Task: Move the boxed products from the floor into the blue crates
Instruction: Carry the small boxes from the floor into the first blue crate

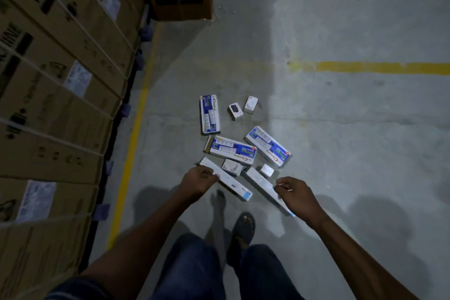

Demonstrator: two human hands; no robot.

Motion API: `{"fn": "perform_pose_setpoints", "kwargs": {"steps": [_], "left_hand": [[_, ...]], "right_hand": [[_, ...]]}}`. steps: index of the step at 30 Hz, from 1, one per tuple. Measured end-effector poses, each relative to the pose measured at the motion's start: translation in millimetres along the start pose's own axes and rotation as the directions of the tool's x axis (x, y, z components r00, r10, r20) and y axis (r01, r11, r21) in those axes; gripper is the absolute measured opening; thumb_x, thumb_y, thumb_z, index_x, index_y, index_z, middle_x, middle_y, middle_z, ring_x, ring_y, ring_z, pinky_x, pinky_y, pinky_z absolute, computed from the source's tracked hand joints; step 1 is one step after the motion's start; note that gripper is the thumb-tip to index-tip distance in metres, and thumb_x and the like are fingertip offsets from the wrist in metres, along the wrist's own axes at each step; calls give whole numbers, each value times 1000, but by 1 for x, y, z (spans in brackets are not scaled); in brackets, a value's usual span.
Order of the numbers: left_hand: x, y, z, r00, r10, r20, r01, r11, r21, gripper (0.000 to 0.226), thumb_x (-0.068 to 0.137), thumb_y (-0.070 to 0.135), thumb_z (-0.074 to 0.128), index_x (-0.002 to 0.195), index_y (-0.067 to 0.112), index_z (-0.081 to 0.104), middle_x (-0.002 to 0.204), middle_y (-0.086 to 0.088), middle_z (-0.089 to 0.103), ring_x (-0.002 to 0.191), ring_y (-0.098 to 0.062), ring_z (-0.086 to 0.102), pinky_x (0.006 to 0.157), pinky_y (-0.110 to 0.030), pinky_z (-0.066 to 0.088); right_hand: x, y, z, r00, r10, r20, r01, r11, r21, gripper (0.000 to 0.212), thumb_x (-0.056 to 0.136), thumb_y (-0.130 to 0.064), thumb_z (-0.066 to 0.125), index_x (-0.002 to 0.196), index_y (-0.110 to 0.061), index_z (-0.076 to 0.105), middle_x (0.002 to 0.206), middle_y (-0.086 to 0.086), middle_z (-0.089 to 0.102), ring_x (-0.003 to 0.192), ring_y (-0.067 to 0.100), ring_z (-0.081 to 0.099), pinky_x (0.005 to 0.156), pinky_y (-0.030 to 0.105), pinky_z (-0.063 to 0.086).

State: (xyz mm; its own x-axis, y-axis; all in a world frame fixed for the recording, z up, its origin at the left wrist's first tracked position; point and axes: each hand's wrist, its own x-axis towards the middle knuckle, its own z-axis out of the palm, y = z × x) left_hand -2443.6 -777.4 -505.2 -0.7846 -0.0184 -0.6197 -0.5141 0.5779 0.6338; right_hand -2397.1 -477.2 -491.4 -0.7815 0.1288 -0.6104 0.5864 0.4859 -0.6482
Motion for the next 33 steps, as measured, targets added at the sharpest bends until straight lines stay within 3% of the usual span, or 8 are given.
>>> {"fn": "perform_pose_setpoints", "kwargs": {"steps": [7,14,18,20,22,25,28,33], "left_hand": [[140,-25,75,978,-174,119,195,961,-198,16,96,30,69,86,17,74,93,-6,74,95,-28,71,82,-35,53],[275,-110,187,838,-412,356,543,579,-608,9,99,29,64,97,21,66,86,-2,59,76,-14,58,63,-22,47],[348,-169,254,808,-463,364,573,472,-670,23,86,32,80,89,16,63,69,-1,48,53,-11,42,51,-23,35],[381,-196,283,795,-491,357,581,442,-684,39,73,39,88,87,12,63,65,-12,54,46,-10,39,47,-23,35],[411,-220,310,783,-526,334,565,374,-735,70,64,47,90,112,2,68,103,-37,67,60,-20,55,61,-32,58],[450,-246,343,696,-668,264,527,225,-819,99,52,56,92,132,5,61,136,-24,63,118,-34,65,104,-49,51],[475,-244,363,687,-685,243,467,160,-870,79,75,46,86,136,3,57,140,-15,60,126,-34,60,102,-43,50],[495,-255,397,745,-529,407,489,18,-872,57,93,46,67,137,11,58,135,-17,62,125,-36,59,95,-41,48]], "right_hand": [[146,32,39,992,125,20,-127,988,88,13,92,-30,66,83,-30,75,83,-6,76,87,18,73,81,44,58],[273,117,101,974,201,-106,-194,978,73,41,77,-44,58,79,-4,61,76,16,65,67,22,57,76,50,55],[344,172,130,951,242,-191,-250,968,-18,31,80,-46,58,68,-16,58,73,6,61,80,25,62,78,37,47],[379,199,141,933,273,-232,-291,956,-44,24,88,-36,65,89,-13,70,90,7,71,97,31,67,88,36,48],[413,226,151,916,278,-288,-305,951,-51,32,90,-30,67,83,1,69,80,15,70,90,38,68,79,37,50],[456,259,160,878,345,-331,-362,932,11,30,89,-30,71,80,-2,66,76,12,66,84,36,68,72,36,50],[483,286,168,868,372,-330,-385,923,27,27,90,-37,75,89,-11,67,101,15,72,94,33,69,87,41,55],[518,319,191,913,322,-249,-370,912,-177,63,87,-59,71,129,-11,64,126,13,70,113,29,67,88,27,49]]}}
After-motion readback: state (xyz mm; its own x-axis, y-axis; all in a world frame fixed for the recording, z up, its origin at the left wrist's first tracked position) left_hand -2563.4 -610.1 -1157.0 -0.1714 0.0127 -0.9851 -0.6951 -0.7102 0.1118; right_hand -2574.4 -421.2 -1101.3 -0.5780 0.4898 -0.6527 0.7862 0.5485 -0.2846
